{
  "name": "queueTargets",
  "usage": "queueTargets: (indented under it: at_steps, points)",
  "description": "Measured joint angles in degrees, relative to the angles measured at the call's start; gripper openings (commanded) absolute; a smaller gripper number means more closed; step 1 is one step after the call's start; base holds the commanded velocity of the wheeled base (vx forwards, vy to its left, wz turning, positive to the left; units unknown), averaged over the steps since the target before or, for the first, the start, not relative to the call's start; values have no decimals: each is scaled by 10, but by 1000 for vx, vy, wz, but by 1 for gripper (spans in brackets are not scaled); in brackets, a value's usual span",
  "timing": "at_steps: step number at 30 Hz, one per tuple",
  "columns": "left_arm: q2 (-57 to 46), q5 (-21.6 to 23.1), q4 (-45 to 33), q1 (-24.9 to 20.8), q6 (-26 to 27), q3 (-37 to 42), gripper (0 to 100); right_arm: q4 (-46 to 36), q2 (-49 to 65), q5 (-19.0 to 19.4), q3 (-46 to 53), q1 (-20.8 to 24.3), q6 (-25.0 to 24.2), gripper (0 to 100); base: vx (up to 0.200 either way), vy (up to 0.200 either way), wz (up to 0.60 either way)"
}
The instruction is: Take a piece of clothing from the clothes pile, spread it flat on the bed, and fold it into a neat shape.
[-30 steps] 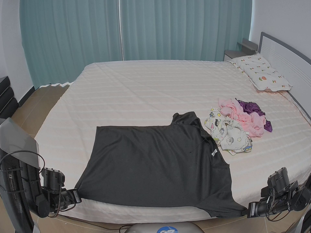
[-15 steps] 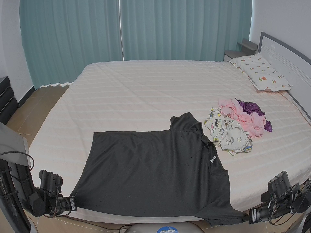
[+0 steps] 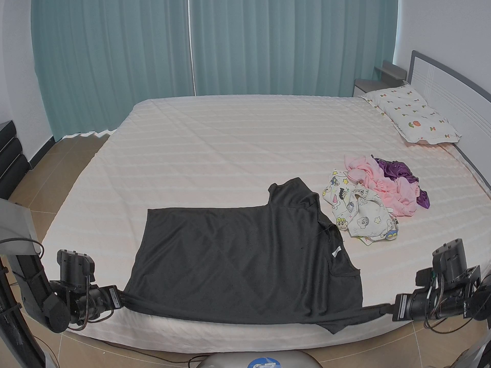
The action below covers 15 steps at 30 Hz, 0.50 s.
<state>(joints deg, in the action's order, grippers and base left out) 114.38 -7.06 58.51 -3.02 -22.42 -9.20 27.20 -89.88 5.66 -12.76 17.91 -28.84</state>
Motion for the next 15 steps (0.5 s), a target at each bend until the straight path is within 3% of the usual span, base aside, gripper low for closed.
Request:
queueTargets:
  at_steps: [15]
  points:
    - [15,0,-65,-1,-20,-160,0,0,-65,0,-169,-15,1,0,0,0,0]
